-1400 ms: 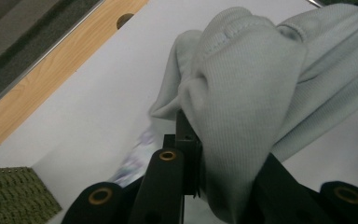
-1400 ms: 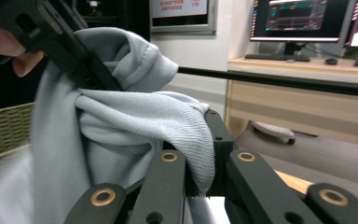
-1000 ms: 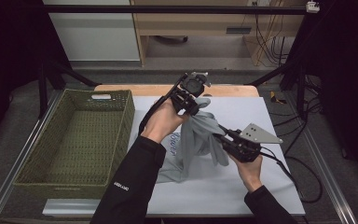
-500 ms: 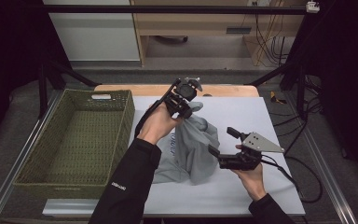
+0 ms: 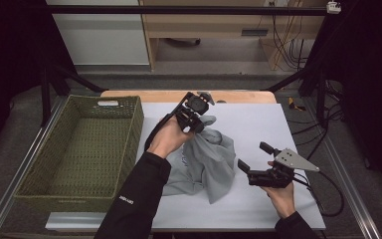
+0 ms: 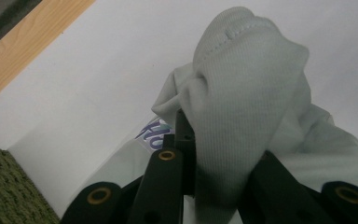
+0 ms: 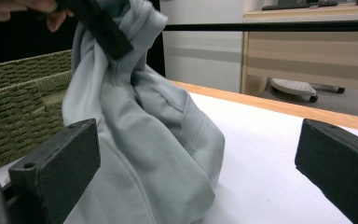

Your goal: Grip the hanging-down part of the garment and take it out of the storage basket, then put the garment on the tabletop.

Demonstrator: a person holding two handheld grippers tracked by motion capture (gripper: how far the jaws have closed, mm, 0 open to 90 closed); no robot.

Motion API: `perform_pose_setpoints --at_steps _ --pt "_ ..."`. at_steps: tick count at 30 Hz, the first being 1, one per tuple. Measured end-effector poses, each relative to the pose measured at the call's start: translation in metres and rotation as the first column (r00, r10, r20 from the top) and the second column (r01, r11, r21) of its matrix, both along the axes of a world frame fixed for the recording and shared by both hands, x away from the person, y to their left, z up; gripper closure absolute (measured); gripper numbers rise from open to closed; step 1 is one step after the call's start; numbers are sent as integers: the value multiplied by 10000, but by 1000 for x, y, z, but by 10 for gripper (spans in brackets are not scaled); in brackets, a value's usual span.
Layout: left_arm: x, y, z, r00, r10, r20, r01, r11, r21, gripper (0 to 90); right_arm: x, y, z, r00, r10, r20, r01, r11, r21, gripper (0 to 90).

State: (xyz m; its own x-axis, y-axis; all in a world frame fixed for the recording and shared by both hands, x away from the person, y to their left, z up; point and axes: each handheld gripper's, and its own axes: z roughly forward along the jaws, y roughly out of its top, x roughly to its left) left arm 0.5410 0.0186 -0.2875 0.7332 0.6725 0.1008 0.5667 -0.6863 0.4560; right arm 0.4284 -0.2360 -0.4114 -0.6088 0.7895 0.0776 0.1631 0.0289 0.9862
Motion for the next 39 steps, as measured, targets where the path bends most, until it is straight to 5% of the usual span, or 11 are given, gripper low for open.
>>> perform_pose_setpoints --at_steps 10,15,20,25,32,33,34,39 --pt "-4 -2 -18 9998 -200 38 201 9993 -318 788 -4 -13 -4 9998 -165 64 165 9999 52 4" --pt "-11 3 -20 9990 -300 336 332 9945 -992 575 -4 -19 -5 9997 -243 26 243 9997 80 4" --pt "-18 9 -24 9964 -283 794 431 9804 -1920 344 -6 -19 -7 9998 -183 -73 185 9995 249 4" --pt "-31 14 -29 9821 30 1885 485 9622 -2681 267 -6 -21 -8 9999 -156 67 155 9998 119 4" --pt "-47 27 -41 9541 576 2940 657 9173 -3928 169 -8 -23 -8 9998 -176 -37 177 9995 263 4" --pt "-52 31 -44 9465 699 3151 742 9029 -4234 165 -7 -23 -8 9998 -183 -25 183 9994 280 3" --pt "-53 32 -45 9442 729 3212 781 8977 -4335 158 -8 -23 -7 9996 -227 -154 233 9990 372 3" --pt "-67 53 -56 9339 962 3443 1141 8326 -5420 133 -7 -27 -9 9997 -203 -148 209 9989 429 3"
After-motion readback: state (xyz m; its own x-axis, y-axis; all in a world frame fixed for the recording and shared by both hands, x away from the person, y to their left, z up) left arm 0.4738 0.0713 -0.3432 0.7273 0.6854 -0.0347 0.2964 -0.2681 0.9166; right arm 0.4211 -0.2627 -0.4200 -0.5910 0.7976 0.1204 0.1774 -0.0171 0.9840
